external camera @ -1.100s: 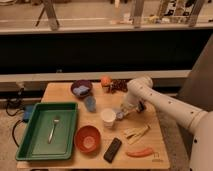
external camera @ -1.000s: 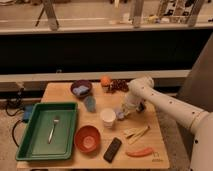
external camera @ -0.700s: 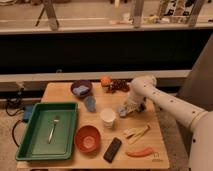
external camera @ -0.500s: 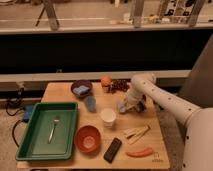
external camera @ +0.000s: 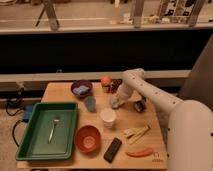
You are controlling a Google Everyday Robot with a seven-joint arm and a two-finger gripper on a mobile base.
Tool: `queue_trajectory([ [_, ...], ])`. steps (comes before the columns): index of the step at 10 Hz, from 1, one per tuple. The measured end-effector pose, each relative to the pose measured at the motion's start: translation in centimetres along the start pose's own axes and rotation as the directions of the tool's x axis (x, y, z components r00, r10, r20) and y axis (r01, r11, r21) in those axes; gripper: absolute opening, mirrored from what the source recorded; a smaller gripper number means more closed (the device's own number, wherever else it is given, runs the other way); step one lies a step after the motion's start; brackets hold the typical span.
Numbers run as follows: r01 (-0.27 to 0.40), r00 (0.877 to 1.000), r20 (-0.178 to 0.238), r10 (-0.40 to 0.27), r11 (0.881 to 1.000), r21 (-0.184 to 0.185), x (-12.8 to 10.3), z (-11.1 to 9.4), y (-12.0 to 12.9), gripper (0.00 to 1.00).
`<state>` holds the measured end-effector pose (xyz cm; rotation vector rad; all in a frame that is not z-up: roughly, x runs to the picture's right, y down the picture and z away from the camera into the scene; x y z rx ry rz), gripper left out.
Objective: Wipe table surface with towel
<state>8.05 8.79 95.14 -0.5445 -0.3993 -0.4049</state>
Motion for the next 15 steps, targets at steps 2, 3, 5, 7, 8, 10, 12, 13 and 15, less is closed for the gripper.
queue_trajectory([
  [2, 0.05, 0.998, 0.028, -0.05, 0.999, -0.017, -2.5, 1.4, -0.9, 0.0],
  [3, 0.071, 0.997, 0.041, -0.07, 0.997, -0.027, -3.4, 1.7, -0.5, 0.0],
  [5, 0.098, 0.994, 0.059, -0.096, 0.994, -0.04, -4.4, 1.3, 1.3, 0.0],
  [7, 0.102, 0.993, 0.065, -0.099, 0.993, -0.051, -3.9, -0.2, 4.6, 0.0],
  [8, 0.096, 0.994, 0.063, -0.093, 0.994, -0.055, -3.4, -0.7, 5.7, 0.0],
  [10, 0.063, 0.997, 0.046, -0.06, 0.996, -0.063, -1.4, -2.0, 8.2, 0.0],
  [12, 0.003, 1.0, 0.015, -0.002, 0.998, -0.069, 1.1, -2.9, 9.9, 0.0],
  [13, -0.018, 1.0, 0.006, 0.019, 0.998, -0.064, 1.9, -3.1, 9.8, 0.0],
  [15, -0.053, 0.999, -0.003, 0.053, 0.998, -0.044, 3.5, -3.2, 8.3, 0.0],
])
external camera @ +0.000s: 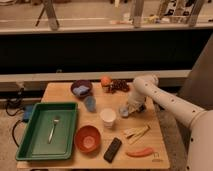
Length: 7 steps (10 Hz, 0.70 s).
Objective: Wipe table surface with towel
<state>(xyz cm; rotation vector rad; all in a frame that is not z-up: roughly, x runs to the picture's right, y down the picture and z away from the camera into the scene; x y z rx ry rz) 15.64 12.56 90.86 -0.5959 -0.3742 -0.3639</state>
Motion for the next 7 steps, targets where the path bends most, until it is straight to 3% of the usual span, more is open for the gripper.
queue_trajectory([
  [4, 0.01, 1.0, -0.01, -0.009, 1.0, 0.03, 0.1, 0.5, -5.6, 0.0],
  [7, 0.045, 0.999, 0.017, -0.045, 0.999, 0.028, -3.6, 2.7, -8.1, 0.0],
])
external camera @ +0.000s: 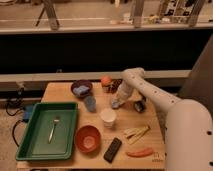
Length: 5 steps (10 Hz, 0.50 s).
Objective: Wipe table surface with towel
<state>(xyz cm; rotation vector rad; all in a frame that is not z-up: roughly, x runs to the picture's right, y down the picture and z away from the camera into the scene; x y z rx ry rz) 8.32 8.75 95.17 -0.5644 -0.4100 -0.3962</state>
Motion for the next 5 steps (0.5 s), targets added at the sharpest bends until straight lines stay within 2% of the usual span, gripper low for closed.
queue_trajectory([
  [2, 0.041, 0.999, 0.034, -0.041, 0.999, -0.007, -2.6, 1.1, -0.3, 0.0],
  [4, 0.074, 0.996, 0.056, -0.073, 0.997, -0.015, -4.1, 1.3, 1.2, 0.0],
  [5, 0.084, 0.995, 0.061, -0.082, 0.996, -0.017, -4.5, 0.9, 2.7, 0.0],
])
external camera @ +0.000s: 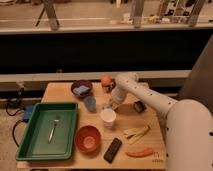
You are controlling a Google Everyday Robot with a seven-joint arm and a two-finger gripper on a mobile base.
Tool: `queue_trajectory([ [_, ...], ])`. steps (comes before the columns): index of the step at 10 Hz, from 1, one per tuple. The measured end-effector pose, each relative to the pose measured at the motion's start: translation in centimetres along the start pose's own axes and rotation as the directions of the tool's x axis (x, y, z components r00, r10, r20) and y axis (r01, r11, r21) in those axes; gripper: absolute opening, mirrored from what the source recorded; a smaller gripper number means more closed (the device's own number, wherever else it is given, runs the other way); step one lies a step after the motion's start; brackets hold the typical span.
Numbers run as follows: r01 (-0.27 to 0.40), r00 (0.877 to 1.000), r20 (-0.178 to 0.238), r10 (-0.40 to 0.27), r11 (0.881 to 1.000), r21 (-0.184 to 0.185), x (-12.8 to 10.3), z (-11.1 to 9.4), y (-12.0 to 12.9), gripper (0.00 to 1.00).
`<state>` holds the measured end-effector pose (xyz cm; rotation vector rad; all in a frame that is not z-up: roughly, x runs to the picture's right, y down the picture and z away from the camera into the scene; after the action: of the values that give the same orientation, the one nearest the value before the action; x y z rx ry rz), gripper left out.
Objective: Wipe table surface with towel
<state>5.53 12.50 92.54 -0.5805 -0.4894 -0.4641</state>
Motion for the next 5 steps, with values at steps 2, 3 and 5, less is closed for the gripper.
queue_trajectory([
  [2, -0.016, 1.0, -0.002, 0.016, 1.0, 0.007, 0.3, -1.2, 2.6, 0.0],
  [3, -0.031, 0.999, -0.008, 0.032, 0.999, 0.016, 1.1, -2.1, 4.1, 0.0],
  [5, -0.069, 0.997, -0.03, 0.07, 0.997, 0.028, 2.8, -3.7, 6.4, 0.0],
])
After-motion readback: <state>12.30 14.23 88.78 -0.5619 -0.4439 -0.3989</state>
